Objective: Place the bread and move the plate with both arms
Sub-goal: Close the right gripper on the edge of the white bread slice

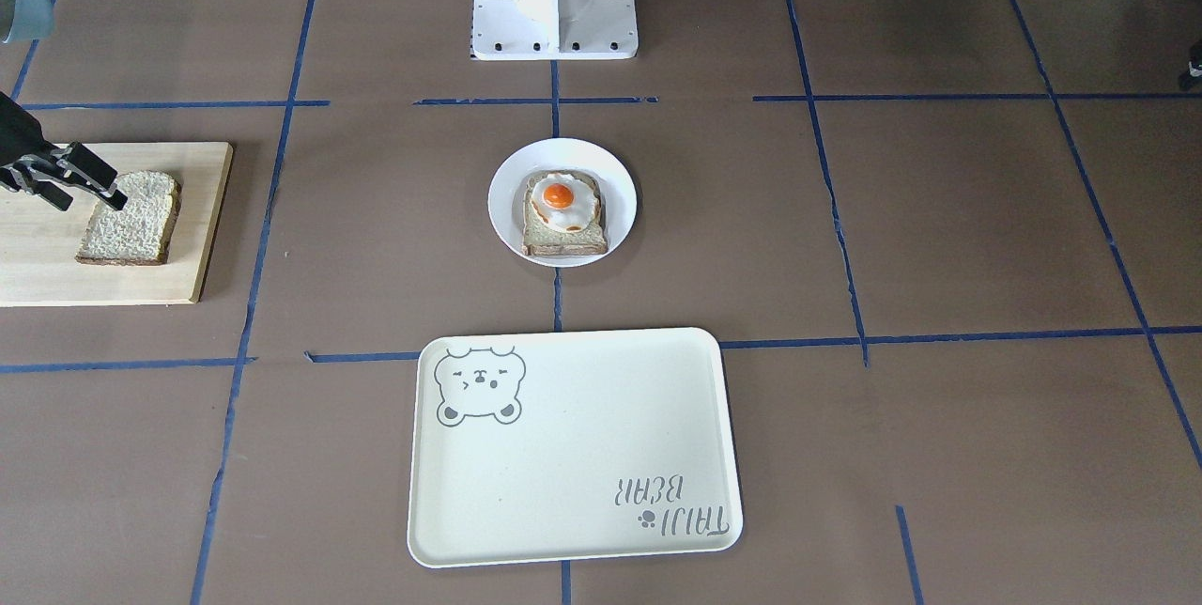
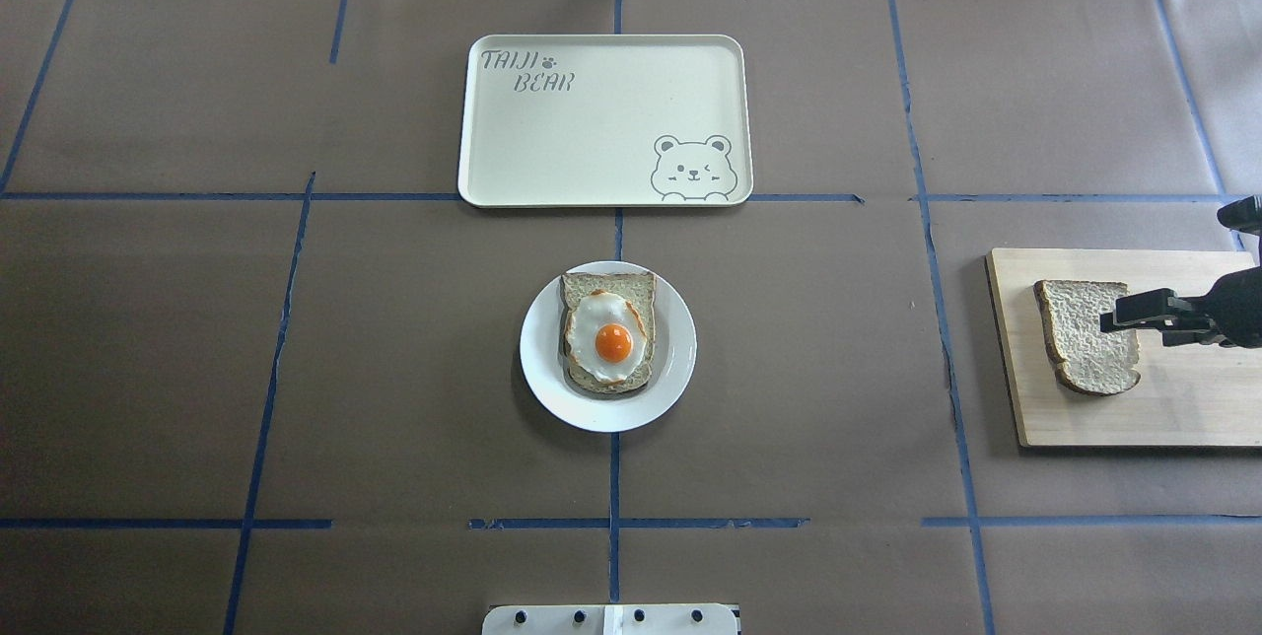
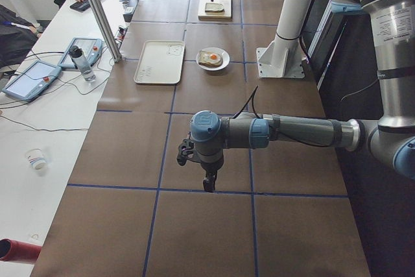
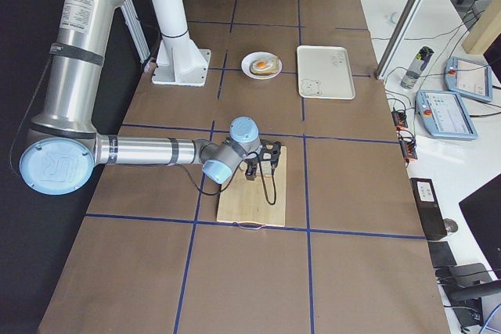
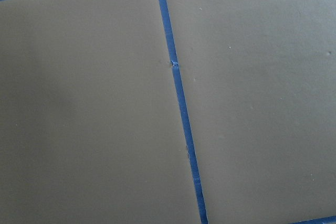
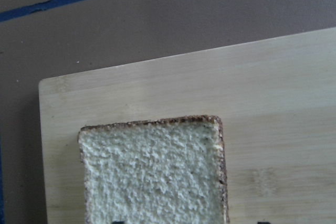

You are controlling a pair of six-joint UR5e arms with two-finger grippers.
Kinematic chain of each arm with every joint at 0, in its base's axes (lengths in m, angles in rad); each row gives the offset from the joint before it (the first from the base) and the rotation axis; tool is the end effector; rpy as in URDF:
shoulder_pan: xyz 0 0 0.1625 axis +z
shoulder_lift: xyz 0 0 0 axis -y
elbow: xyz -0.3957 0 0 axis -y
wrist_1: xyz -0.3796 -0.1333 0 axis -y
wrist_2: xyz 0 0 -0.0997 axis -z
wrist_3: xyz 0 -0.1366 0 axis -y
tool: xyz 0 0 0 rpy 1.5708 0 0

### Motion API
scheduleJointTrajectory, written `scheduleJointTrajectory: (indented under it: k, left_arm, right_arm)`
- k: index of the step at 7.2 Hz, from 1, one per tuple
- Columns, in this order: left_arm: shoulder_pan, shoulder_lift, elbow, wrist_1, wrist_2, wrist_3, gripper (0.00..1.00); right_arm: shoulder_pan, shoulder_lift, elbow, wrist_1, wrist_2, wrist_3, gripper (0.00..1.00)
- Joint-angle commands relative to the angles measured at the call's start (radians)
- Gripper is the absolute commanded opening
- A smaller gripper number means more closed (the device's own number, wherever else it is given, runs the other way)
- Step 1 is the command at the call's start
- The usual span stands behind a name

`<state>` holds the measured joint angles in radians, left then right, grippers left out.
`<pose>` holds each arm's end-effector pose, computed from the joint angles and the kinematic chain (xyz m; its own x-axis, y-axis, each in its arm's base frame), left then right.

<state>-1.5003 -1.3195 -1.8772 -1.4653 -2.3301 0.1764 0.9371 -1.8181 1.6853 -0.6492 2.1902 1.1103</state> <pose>-0.0127 -0.3770 0.6288 0.7023 0.1911 -0.6857 -0.1966 0.9779 0.0711 -0.2103 -0.3773 0.6041 0.5570 0.1470 0.8174 -0.1839 0.9816 -0.0512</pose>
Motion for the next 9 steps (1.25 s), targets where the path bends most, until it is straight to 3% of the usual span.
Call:
scheduleJointTrajectory:
  k: [1,6,9]
  left_arm:
    - [0.000,0.000,0.001,-0.001,0.000,0.000,1.00]
    - [0.000,0.000,0.003,-0.001,0.000,0.000,1.00]
    - [0.000,0.000,0.003,0.000,0.000,0.002,1.00]
  right_arm:
    - [-0.026,-0.021,-0.001,0.006,-0.004,0.003,0.78]
    - [-0.053,-0.020,-0.001,0.006,-0.015,0.003,0.57]
    - [-0.052,-0.020,0.001,0.006,-0.021,-0.009,0.01]
